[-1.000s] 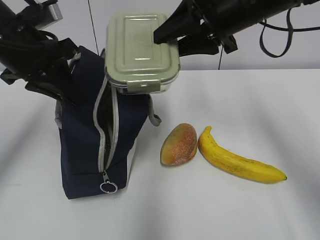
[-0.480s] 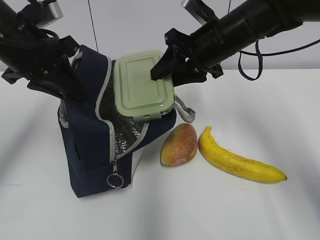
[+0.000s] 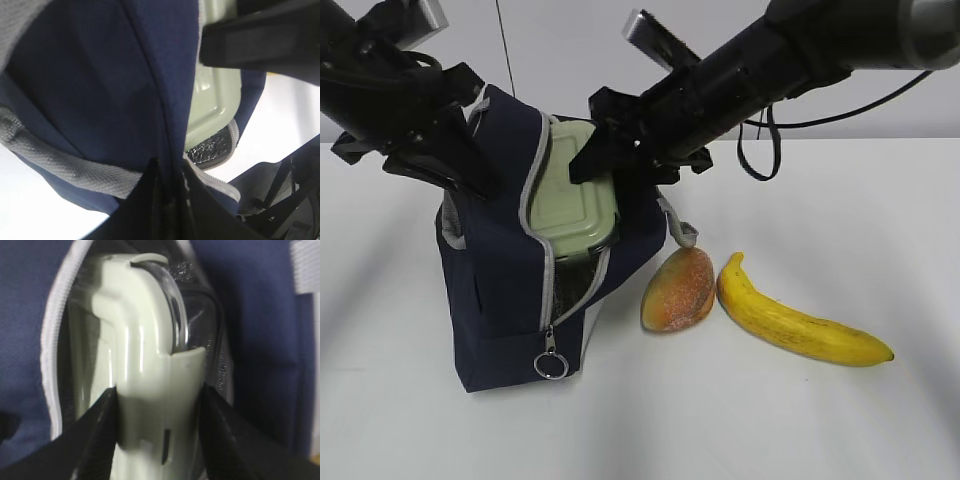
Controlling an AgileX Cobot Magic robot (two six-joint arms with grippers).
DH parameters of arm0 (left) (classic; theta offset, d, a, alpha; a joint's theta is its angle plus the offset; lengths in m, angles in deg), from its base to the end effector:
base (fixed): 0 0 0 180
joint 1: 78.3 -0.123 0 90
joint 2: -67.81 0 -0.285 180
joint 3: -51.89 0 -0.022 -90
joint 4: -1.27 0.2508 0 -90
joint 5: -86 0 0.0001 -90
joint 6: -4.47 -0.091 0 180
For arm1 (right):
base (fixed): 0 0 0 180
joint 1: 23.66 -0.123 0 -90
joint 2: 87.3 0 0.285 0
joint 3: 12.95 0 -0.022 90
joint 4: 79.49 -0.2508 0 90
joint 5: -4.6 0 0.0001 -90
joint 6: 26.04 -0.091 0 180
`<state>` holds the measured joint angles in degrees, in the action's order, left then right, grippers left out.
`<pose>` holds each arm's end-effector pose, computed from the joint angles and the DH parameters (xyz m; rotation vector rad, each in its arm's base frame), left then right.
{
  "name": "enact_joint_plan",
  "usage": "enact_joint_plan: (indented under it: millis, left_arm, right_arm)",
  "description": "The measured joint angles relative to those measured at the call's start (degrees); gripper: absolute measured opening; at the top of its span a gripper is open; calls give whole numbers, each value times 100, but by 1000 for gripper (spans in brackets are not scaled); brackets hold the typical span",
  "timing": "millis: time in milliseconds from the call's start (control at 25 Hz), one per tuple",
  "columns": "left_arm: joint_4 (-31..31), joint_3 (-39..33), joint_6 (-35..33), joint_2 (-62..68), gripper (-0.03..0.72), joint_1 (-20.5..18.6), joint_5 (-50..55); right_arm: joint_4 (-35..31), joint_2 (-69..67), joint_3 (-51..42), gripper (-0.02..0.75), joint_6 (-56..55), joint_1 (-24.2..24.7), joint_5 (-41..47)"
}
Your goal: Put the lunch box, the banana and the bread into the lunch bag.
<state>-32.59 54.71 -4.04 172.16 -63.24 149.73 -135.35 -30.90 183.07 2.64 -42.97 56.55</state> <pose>0.3229 -0.1340 0.2961 0.2987 2.7914 -0.8305 0.4000 0.2031 0.2503 -0.4325 2.4818 1.1242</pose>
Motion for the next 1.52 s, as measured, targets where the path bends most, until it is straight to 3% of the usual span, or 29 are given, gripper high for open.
enact_joint_plan:
  millis: [360, 1320, 1520]
  left_arm:
    - [451, 0, -57, 0, 16, 0, 77]
    - [698, 13, -66, 126, 16, 0, 204]
    - [698, 13, -66, 126, 16, 0, 204]
  right_arm:
    - [-64, -648, 612, 355, 0, -430, 24]
    - [-729, -1823, 870, 356, -25, -441, -82]
    - [-620, -1861, 893, 433, -25, -441, -82]
